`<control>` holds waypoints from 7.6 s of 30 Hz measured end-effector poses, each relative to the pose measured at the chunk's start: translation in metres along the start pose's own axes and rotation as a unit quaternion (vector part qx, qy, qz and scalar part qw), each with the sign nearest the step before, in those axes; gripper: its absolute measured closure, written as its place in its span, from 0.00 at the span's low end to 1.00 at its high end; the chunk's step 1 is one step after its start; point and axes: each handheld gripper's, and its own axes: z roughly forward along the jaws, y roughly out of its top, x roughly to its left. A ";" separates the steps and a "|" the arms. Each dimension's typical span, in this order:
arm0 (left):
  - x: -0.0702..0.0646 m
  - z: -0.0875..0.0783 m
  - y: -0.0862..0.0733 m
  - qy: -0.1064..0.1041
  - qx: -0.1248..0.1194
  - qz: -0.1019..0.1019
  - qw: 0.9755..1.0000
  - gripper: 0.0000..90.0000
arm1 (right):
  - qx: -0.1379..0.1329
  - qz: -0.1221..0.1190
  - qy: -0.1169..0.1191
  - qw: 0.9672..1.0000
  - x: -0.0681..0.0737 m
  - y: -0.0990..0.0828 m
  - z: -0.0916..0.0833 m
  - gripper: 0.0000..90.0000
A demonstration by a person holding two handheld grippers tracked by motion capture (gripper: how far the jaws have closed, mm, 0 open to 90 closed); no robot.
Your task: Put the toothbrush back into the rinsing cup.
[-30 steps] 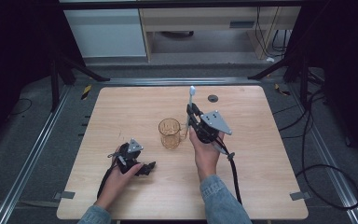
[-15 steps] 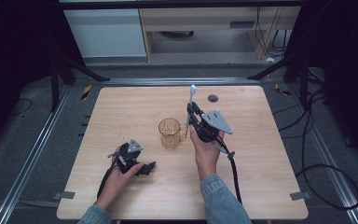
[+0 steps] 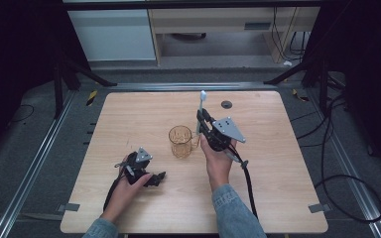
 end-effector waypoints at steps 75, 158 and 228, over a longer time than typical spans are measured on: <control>0.000 0.000 0.000 0.000 0.000 0.000 1.000 0.00 | 0.034 -0.011 -0.004 0.999 0.001 -0.055 0.015 0.88; 0.000 0.000 0.000 0.000 0.000 0.000 1.000 0.00 | 0.081 0.000 0.008 0.997 -0.005 -0.054 0.007 0.60; 0.000 0.000 0.000 0.000 0.000 0.000 1.000 0.00 | 0.216 -0.048 0.015 0.975 -0.034 -0.023 -0.023 0.10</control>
